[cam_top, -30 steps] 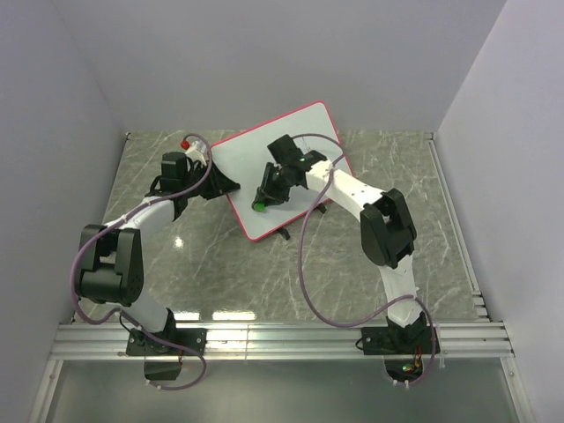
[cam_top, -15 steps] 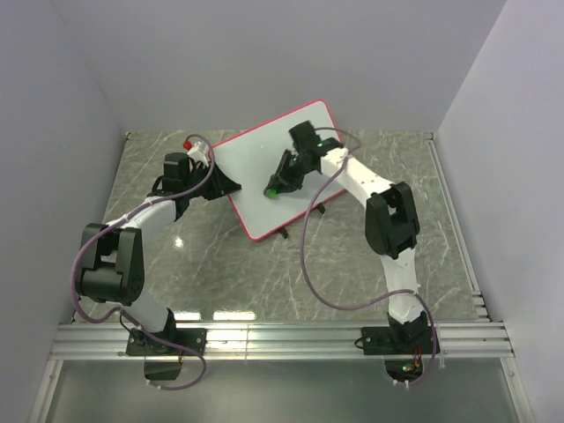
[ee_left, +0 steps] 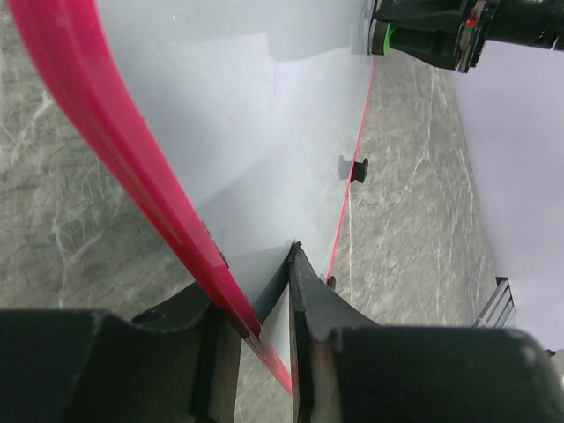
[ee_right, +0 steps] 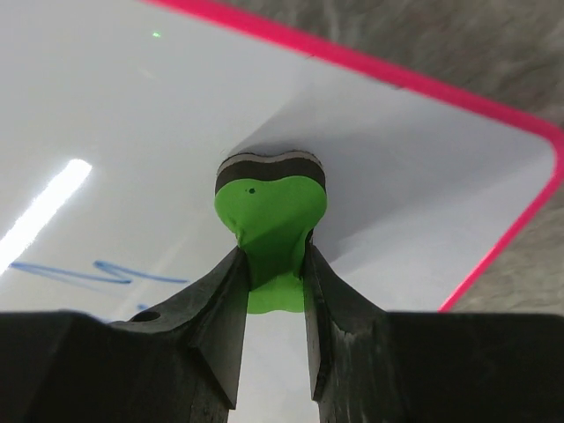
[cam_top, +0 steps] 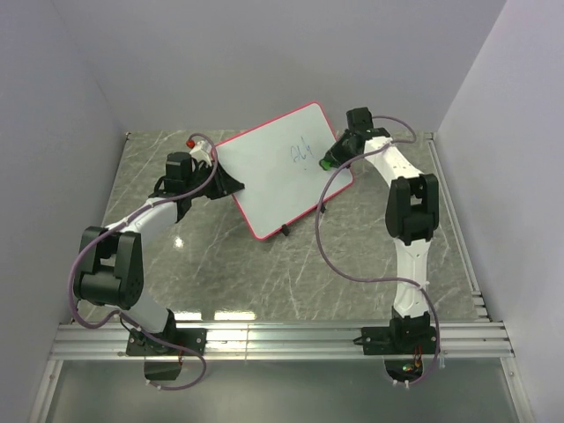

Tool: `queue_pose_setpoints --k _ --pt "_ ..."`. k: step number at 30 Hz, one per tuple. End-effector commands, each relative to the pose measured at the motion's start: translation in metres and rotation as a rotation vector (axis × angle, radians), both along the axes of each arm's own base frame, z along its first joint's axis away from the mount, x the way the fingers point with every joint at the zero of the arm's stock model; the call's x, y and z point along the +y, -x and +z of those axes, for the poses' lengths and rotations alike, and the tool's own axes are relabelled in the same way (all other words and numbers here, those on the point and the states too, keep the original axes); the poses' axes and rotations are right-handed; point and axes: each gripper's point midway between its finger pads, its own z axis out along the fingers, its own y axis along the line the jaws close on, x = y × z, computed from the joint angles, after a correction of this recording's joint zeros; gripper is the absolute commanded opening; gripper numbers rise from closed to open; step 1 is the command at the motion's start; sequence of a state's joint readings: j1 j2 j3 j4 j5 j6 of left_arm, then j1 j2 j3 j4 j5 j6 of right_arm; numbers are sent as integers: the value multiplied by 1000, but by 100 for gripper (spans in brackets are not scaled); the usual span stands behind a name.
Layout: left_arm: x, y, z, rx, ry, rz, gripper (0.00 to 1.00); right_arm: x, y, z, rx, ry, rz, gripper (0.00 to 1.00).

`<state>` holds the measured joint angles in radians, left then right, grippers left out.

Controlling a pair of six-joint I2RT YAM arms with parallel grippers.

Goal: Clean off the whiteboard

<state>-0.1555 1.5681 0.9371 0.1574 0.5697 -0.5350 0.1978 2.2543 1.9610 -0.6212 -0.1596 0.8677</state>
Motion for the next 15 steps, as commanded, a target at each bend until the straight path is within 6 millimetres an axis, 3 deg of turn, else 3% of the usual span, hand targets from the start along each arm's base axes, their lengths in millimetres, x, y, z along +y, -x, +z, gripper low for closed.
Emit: queue_pose_setpoints --k 1,2,6,11,15 --pt "28 2 -29 -1 -180 43 0 -26 12 -60 79 130 -63 0" --pt "27 2 -28 -4 -179 44 0 -26 20 -68 100 132 -59 0" --pt "27 2 -28 -5 -178 45 0 -1 28 -60 72 81 -10 0" --pt "28 1 -28 -7 -181 44 0 66 27 -18 -27 -15 107 0" --pt "28 1 -28 -5 -185 45 0 109 38 7 -43 -107 142 0"
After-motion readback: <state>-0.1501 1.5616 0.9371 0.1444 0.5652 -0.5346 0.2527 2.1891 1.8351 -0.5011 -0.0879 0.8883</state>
